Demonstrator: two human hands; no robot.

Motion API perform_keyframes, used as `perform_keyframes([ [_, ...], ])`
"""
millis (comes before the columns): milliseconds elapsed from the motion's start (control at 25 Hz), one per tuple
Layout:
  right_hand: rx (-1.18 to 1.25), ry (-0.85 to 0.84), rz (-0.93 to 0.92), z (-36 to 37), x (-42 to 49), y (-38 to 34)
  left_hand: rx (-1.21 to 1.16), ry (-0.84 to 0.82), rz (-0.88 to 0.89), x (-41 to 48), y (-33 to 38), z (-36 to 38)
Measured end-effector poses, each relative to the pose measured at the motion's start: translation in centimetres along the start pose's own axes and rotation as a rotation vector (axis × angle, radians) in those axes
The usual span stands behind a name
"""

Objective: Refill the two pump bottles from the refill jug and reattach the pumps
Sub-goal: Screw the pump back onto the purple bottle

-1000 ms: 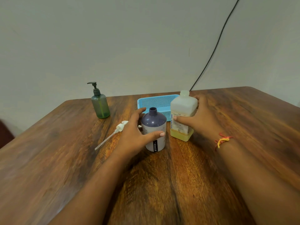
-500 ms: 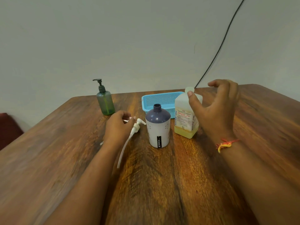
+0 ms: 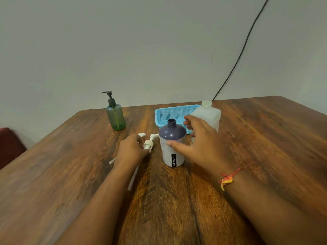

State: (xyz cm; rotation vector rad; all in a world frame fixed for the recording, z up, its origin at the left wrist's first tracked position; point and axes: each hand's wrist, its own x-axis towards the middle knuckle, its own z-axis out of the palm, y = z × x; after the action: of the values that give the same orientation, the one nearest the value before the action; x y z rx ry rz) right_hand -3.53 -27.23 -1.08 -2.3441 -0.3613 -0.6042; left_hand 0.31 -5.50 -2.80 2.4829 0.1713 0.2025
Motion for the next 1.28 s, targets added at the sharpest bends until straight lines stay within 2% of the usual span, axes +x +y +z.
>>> perform_keyframes([
  [120, 0.02, -0.053, -0.015, 0.7, -0.2, 0.2, -0.148, 0.109, -0.018, 0.1, -0.1, 0.1],
  [240, 0.075, -0.044, -0.028, 1.1, -0.5, 0.2, -0.438, 0.257, 0.001, -0.1, 0.5, -0.2],
  [440, 0.162, -0.068, -0.029, 1.4, -0.5, 0.4, -1.013, 0.359, 0.103, -1.3, 3.1, -2.7],
  [600, 0.175, -0.067, -0.028, 1.6, -0.4, 0.6, -1.205, 0.381, 0.192, -0.8, 5.9, -5.2],
  [800, 0.193, -0.077, -0.028, 1.9, -0.4, 1.0, -1.229, 0.384, 0.279, 0.5, 8.1, -6.3],
  [920, 0.177, -0.069, -0.032, 2.0, -0.3, 1.1, -0.988, 0.416, 0.18, 1.6, 6.8, -6.0],
  [1040, 0.177, -0.064, -0.042, 2.2, -0.3, 1.2, -0.684, 0.237, 0.015, 2.0, 3.9, -3.0],
  [1120, 0.18, -0.074, -0.032, 2.2, -0.4, 1.2, -0.548, 0.119, -0.033, 1.8, 2.1, -0.7],
  [1280, 0.155, -0.085, -0.017, 2.3, -0.3, 1.4, -0.473, 0.076, -0.041, 2.3, 0.7, 0.9],
])
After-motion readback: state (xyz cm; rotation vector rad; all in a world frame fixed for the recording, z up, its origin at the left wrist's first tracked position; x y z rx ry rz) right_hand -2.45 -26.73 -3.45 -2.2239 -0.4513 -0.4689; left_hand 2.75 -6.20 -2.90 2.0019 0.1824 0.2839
